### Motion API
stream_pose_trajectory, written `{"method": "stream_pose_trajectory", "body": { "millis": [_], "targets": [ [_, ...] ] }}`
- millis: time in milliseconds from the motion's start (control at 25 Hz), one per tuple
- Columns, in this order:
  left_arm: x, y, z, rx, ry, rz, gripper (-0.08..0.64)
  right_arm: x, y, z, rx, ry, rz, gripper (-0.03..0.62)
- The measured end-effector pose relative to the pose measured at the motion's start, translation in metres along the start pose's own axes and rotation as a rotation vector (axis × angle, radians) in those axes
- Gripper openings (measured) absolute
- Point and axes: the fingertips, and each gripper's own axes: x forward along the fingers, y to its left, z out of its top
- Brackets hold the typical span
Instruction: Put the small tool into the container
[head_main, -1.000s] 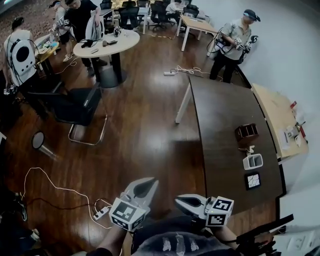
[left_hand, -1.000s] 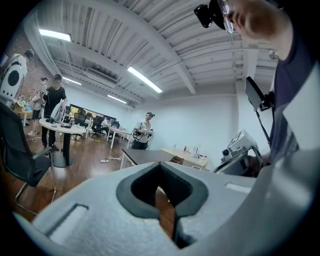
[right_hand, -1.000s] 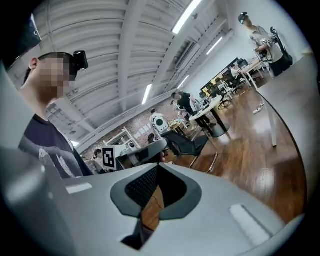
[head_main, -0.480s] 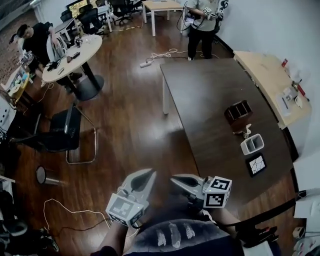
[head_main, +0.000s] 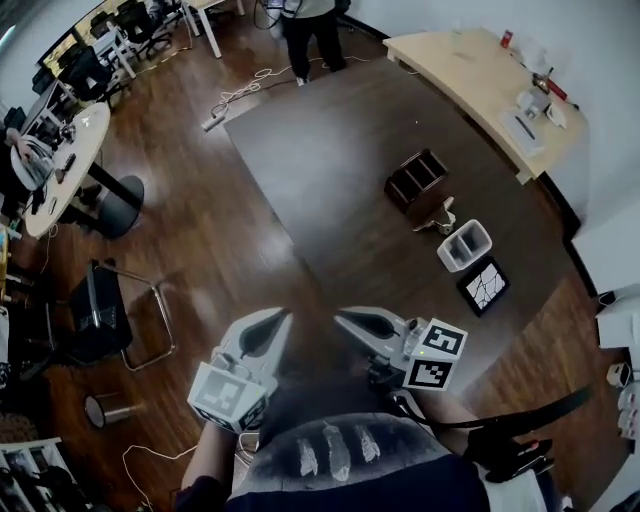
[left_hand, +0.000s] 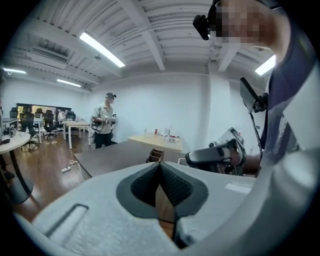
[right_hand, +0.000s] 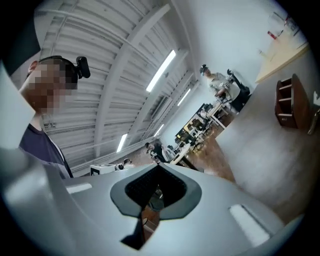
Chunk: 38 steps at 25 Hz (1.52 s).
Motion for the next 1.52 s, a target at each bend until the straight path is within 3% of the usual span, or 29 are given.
{"method": "stream_pose_trajectory", "body": {
  "millis": [280,600,800,880,1080,1280,1520],
  "targets": [
    [0.072,0.010,0.027,0.082,0.008,-0.202,0.002,-0.031,-0.042,0.029,0.018,-0.126,-0.166,0.000],
    [0.138,0.049,0.036,0.089,0.040,-0.464,0.002,-0.023,-0.098,0.055,0.127,-0.317,-0.419,0.000],
    [0.165,0.098,0.042,0.045,0.052,-0.560,0.002,0.002,-0.128,0.063,0.210,-0.394,-0.562,0.000],
    [0.176,0.111,0.043,0.038,0.058,-0.621,0.002,0.004,-0.139,0.067,0.270,-0.476,-0.610,0.000],
    [0.195,0.106,0.043,0.082,0.067,-0.761,0.002,-0.018,-0.155,0.076,0.482,-0.785,-0.603,0.000],
    [0.204,0.086,0.056,0.145,0.030,-0.828,0.002,-0.054,-0.163,0.083,0.455,-0.849,-0.712,0.000],
    [0.218,0.069,0.060,0.164,0.057,-0.820,0.002,-0.091,-0.211,0.083,0.411,-0.889,-0.769,0.000]
  ]
}}
